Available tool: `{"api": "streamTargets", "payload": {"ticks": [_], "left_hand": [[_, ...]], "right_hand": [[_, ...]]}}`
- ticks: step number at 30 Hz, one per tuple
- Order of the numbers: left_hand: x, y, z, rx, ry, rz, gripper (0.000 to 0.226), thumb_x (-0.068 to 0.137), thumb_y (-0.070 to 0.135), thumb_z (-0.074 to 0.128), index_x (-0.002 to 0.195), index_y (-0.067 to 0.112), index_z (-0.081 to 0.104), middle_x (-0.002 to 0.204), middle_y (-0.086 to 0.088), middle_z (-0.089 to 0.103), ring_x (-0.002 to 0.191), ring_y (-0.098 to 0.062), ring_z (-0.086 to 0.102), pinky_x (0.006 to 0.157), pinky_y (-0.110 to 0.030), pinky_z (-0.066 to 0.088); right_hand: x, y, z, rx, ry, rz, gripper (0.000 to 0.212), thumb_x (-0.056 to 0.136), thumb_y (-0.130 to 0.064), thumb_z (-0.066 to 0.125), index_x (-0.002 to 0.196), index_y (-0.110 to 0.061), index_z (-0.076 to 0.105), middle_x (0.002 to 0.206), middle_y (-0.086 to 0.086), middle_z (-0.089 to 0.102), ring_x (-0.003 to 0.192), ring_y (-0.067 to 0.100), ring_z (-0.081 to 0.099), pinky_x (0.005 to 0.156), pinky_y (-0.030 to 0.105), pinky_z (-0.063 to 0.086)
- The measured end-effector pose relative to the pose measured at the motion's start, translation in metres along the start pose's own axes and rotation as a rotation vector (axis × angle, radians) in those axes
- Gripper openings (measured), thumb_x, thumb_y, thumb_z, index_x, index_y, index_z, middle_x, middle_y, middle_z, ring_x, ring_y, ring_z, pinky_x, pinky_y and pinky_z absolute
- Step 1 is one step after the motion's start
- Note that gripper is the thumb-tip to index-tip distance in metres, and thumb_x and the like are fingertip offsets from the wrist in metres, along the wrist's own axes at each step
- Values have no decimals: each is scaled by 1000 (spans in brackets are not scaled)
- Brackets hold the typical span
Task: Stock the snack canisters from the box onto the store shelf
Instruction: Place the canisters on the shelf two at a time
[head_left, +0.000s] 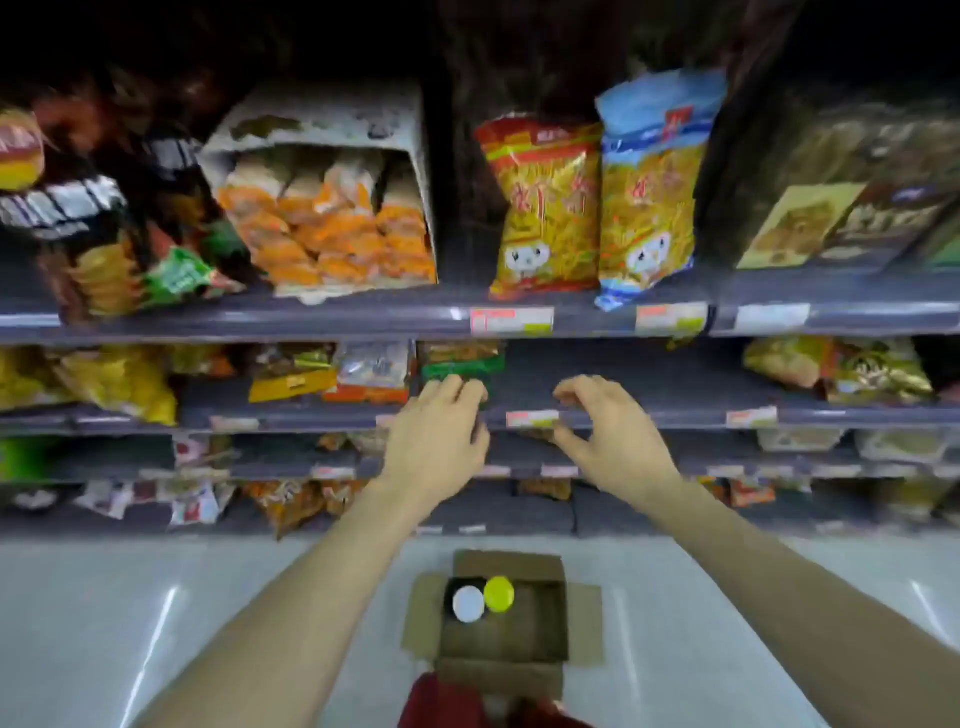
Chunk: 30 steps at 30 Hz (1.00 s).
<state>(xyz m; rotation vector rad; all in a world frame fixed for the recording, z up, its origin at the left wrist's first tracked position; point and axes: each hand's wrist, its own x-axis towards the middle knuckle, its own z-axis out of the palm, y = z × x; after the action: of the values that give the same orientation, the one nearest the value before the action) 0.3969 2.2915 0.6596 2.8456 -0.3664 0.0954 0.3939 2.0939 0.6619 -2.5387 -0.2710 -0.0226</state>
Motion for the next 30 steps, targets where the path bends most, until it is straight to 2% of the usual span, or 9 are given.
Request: {"api": "streamTargets", "payload": {"ticks": [3, 8, 11, 15, 21, 24, 27, 30], "left_hand": [[-29, -13, 75, -6, -167, -84, 29, 85, 28, 51, 112, 19, 50, 113, -4, 54, 110, -27, 50, 76, -39, 46], [-75, -44, 194, -26, -399, -160, 39, 81, 28, 53, 119, 17, 49, 119, -6, 53, 115, -28, 48, 86, -39, 44], [-103, -67, 264, 23, -514, -181, 40, 81, 30, 50, 117, 14, 47, 117, -8, 53, 109, -30, 49, 81, -39, 45], [-137, -93, 358, -17, -569, -256, 44, 83, 33, 51, 123, 15, 46, 121, -9, 51, 111, -30, 48, 83, -38, 43], [-158, -128, 482, -118, -588, -362, 68, 76, 37, 64, 134, 14, 37, 134, -10, 45, 118, -31, 44, 90, -42, 44], [-164, -143, 535, -134, -578, -375, 82, 72, 39, 70, 140, 15, 32, 139, -11, 42, 120, -32, 45, 92, -44, 43], [-172, -154, 578, -115, -553, -350, 91, 68, 44, 72, 143, 17, 29, 142, -11, 41, 122, -30, 45, 92, -41, 44], [-178, -161, 609, -112, -593, -349, 97, 67, 46, 72, 145, 19, 22, 143, -11, 36, 124, -31, 42, 92, -42, 43]], "right_hand": [[-27, 41, 59, -20, -130, 115, 32, 85, -24, 58, 116, -18, 52, 114, 3, 58, 109, 24, 52, 77, 39, 49], [-69, 102, 161, -42, -328, 270, 36, 84, -27, 58, 119, -22, 49, 117, 2, 56, 110, 25, 51, 76, 35, 45], [-89, 135, 227, -48, -441, 328, 43, 82, -26, 57, 123, -20, 46, 119, 6, 55, 110, 28, 51, 78, 36, 46], [-108, 179, 320, -55, -558, 363, 50, 80, -26, 57, 128, -19, 42, 126, 12, 53, 113, 33, 50, 80, 38, 46], [-122, 244, 448, -16, -564, 398, 63, 74, -22, 64, 132, -21, 39, 129, 10, 46, 118, 35, 43, 85, 41, 45], [-121, 273, 501, -6, -600, 399, 78, 72, -26, 67, 140, -25, 30, 136, 10, 40, 122, 34, 37, 88, 41, 42], [-121, 295, 544, -20, -640, 306, 91, 71, -35, 68, 145, -29, 16, 145, 10, 29, 128, 34, 31, 92, 46, 42], [-126, 310, 575, -73, -660, 252, 103, 68, -35, 75, 143, -38, 5, 151, 4, 20, 133, 33, 29, 89, 48, 46]]}}
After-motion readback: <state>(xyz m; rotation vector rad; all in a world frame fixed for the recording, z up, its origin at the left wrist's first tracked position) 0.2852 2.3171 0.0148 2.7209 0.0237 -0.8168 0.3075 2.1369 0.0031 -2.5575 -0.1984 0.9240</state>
